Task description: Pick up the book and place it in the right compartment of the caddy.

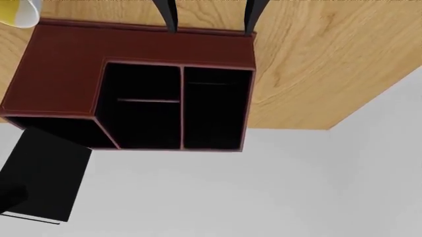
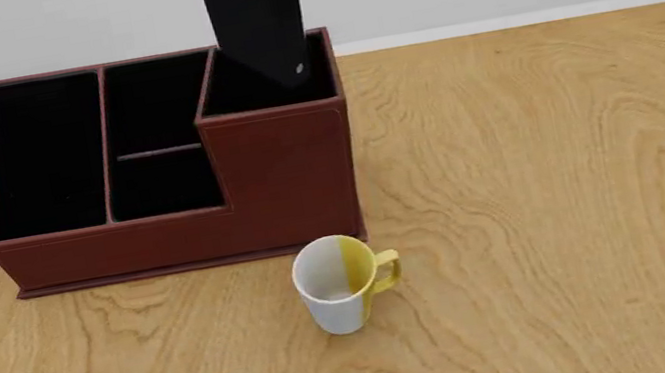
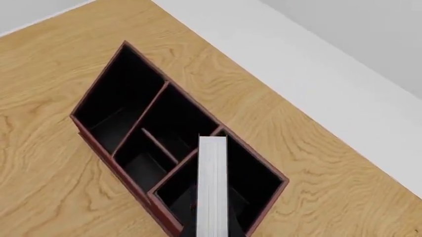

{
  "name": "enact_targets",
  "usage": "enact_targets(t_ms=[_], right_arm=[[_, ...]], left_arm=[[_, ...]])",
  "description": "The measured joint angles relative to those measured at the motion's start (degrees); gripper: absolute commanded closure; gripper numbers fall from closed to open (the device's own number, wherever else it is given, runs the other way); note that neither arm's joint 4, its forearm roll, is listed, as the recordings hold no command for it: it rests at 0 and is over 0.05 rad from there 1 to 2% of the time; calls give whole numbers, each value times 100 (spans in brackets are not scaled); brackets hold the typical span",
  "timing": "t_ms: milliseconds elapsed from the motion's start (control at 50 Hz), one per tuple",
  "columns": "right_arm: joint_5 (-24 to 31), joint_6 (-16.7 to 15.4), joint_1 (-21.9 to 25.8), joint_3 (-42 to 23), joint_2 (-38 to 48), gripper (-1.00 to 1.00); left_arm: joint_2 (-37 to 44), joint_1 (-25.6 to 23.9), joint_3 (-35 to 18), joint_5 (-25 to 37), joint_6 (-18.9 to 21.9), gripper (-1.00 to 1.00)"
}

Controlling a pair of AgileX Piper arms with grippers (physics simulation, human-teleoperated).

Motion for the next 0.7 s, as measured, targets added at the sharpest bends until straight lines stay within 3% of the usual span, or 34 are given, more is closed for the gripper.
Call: enact_targets(t_ms=[700], right_arm=[[-493, 121, -134, 496, 128, 100]], left_arm=[[2, 12, 2, 98, 65, -100]])
